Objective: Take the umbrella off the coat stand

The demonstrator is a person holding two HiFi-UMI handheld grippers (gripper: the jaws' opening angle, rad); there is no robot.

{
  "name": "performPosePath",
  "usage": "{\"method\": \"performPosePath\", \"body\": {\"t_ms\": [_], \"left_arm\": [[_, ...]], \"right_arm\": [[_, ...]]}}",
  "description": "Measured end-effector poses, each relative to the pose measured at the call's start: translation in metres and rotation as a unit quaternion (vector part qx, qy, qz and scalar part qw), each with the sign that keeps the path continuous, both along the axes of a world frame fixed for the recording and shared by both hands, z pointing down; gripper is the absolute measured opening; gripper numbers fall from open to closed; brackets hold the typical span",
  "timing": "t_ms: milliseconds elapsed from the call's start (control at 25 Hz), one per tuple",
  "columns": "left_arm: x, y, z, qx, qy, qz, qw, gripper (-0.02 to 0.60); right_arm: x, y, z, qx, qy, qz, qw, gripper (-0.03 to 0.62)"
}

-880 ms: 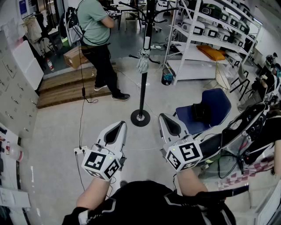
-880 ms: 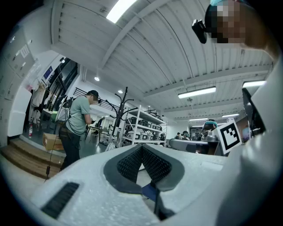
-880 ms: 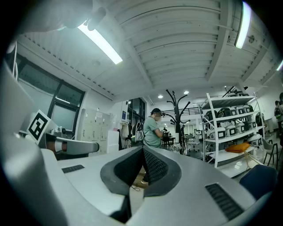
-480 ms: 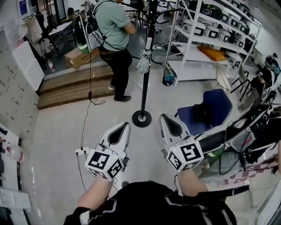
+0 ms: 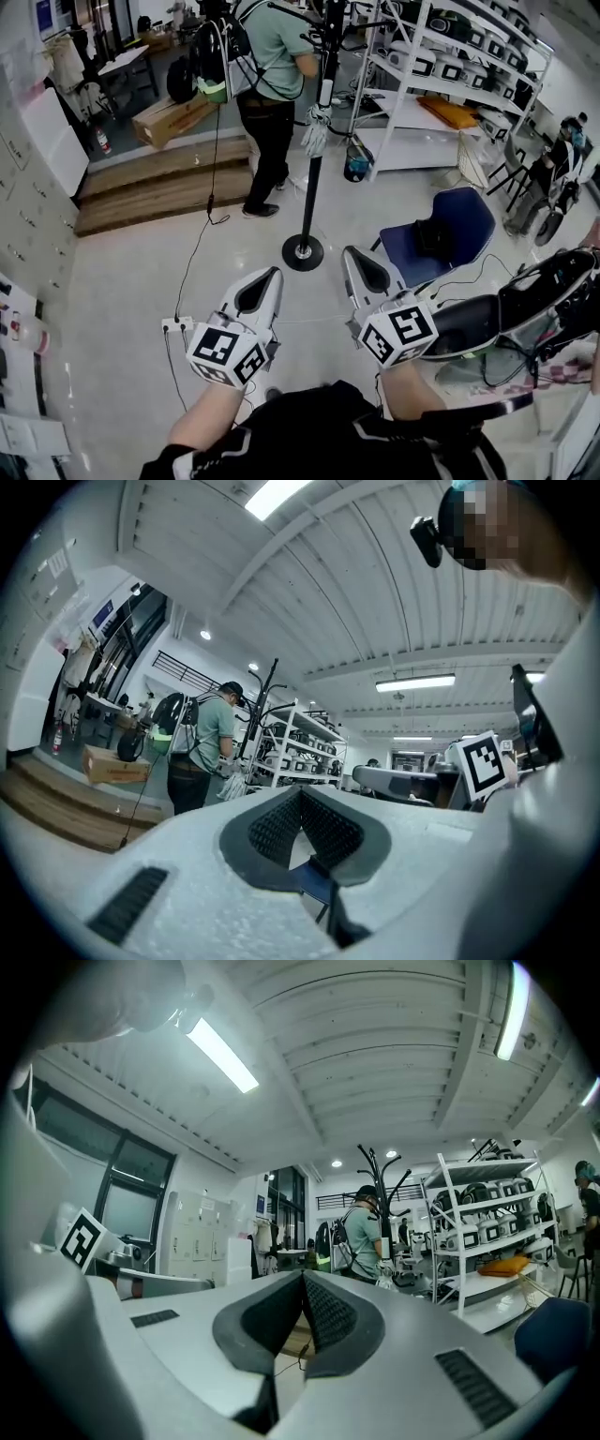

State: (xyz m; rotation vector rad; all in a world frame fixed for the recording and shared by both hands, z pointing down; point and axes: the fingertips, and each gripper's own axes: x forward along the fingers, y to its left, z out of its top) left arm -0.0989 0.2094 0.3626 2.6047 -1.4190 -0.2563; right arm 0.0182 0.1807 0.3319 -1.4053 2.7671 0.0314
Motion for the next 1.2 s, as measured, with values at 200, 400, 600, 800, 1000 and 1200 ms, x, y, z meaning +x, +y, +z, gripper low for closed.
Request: {"method": "performPosePath", "body": {"t_ms": [200, 400, 600, 800, 1000, 1200], "left_arm": [[-0.026, 0.0, -0.009, 0.002, 0.001, 0.014, 0.9999, 0.011], [-0.035, -0.009, 0.007, -0.002, 0.012, 0.015, 0.9998, 0.011], [-0.039, -0.039, 0.012, -0.01, 0.011, 0.01, 0.9998, 0.011], [-0.023, -0.09, 0.01, -0.01, 0.009, 0.007, 0.9999, 0.011], [-0.004, -0.143, 0.003, -0.008, 0.007, 0.01, 0.9999, 0.011], [0.014, -0.185, 0.002, -0.016, 0.004, 0.007, 0.9998, 0.011]], "right_arm": [[-0.027, 0.003, -0.01, 0.003, 0.018, 0.003, 1.0, 0.003], [-0.032, -0.001, 0.004, 0.001, 0.023, 0.011, 1.0, 0.003], [-0.033, -0.033, 0.012, -0.005, 0.012, 0.006, 1.0, 0.003], [-0.014, -0.088, 0.014, -0.008, 0.0, 0.005, 1.0, 0.003], [0.001, -0.14, 0.007, -0.002, -0.006, 0.0, 1.0, 0.003], [0.016, -0.18, 0.008, -0.007, -0.012, -0.009, 1.0, 0.003]]}}
